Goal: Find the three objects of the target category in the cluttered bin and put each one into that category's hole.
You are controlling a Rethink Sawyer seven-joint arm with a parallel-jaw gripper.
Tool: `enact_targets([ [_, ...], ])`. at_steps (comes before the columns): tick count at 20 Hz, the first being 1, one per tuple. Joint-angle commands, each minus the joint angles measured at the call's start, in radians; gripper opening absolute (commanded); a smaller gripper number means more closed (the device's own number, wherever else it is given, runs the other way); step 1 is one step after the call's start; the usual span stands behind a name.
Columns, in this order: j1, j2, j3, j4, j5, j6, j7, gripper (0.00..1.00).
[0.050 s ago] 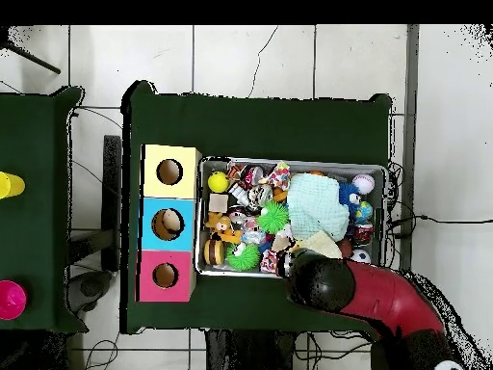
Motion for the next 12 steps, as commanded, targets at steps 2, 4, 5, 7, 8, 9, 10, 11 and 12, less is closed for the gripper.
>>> enact_targets([
  [2,-0.013,-0.033,0.114,0.103,0.143,0.087,0.064,0.00],
  [4,0.003,-0.048,0.115,0.108,0.174,0.095,0.080,0.00],
  [5,0.012,-0.051,0.113,0.113,0.187,0.093,0.090,0.00],
  [7,0.035,-0.051,0.107,0.117,0.208,0.084,0.111,0.00],
  [8,0.046,-0.048,0.107,0.120,0.220,0.075,0.121,0.00],
  [9,0.058,-0.046,0.106,0.123,0.231,0.065,0.130,0.00],
  [10,0.072,-0.043,0.103,0.123,0.238,0.058,0.138,0.00],
  [11,0.087,-0.040,0.099,0.122,0.246,0.050,0.148,0.00],
  [12,0.103,-0.037,0.095,0.121,0.258,0.044,0.159,0.00],
])
